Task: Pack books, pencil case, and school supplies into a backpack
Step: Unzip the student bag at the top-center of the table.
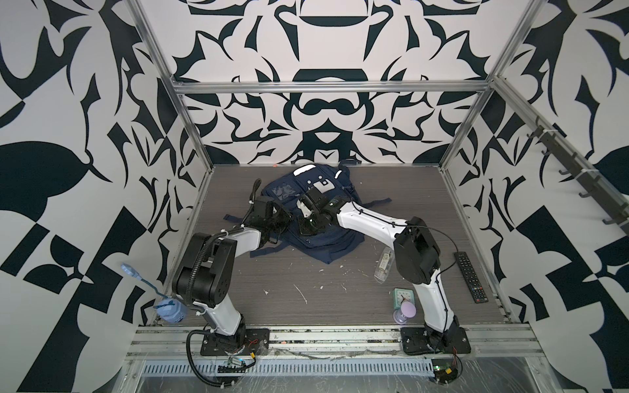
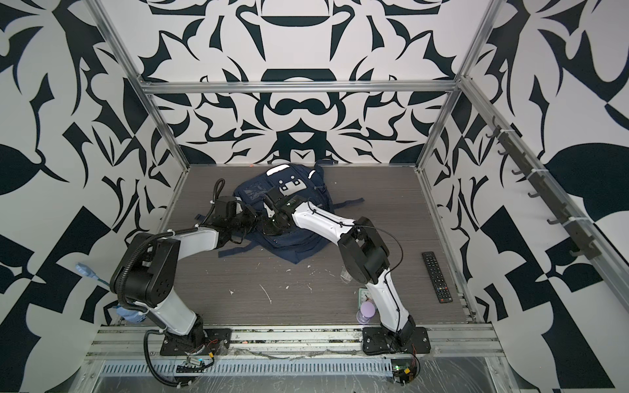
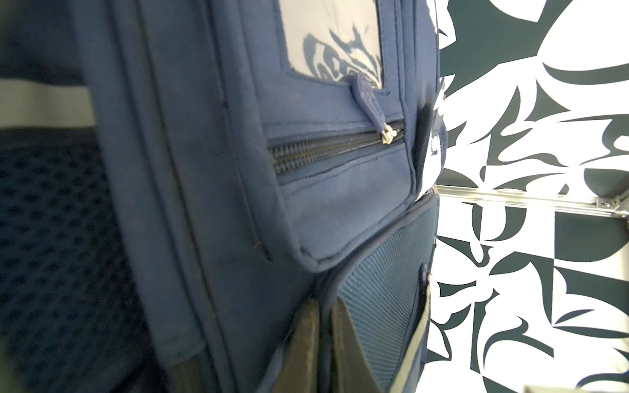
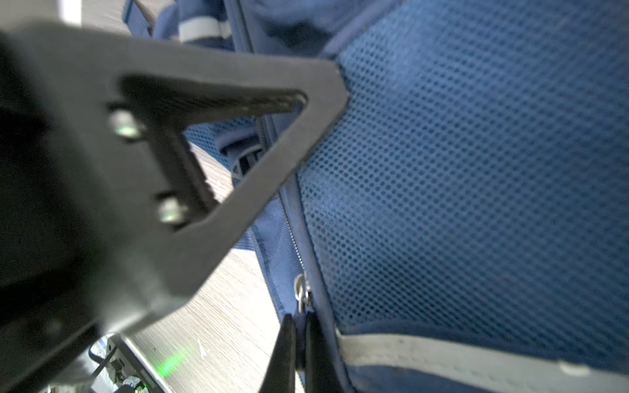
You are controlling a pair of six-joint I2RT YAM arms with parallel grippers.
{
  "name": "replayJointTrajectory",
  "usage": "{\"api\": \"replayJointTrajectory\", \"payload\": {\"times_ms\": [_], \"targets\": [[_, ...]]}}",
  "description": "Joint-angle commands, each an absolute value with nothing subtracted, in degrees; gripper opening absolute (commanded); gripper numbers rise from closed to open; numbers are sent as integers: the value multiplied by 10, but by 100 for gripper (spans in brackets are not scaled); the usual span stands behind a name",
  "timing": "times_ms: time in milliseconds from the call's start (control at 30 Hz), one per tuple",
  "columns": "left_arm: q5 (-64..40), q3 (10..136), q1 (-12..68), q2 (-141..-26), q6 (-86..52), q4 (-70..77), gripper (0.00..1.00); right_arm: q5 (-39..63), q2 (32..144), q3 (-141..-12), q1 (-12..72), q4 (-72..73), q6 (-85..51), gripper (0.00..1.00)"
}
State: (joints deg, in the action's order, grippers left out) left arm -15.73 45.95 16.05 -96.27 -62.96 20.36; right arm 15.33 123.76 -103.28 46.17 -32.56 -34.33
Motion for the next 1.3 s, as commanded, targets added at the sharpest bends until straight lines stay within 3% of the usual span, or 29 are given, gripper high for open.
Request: {"api": "replayJointTrajectory", "payload": {"times_ms": [0, 500, 633, 767, 933, 1267], "targets": [[-187, 454, 168, -955, -632, 163, 15, 88, 1241, -1060, 415, -266, -326, 0], [-192, 466, 168, -977, -633, 162, 16, 118, 1222, -1019, 401, -279, -303, 1], [-193, 481, 168, -969, -613, 139, 17, 118, 1185, -981, 413, -279, -302, 28], [-187, 499, 168, -956, -583, 107, 25, 114, 1128, -934, 415, -274, -302, 43], [-186, 521, 171, -944, -549, 79, 38, 96, 1048, -871, 414, -269, -302, 48], [-180, 574, 216, -937, -471, 18, 54, 66, 903, -704, 359, -277, -321, 48]]}}
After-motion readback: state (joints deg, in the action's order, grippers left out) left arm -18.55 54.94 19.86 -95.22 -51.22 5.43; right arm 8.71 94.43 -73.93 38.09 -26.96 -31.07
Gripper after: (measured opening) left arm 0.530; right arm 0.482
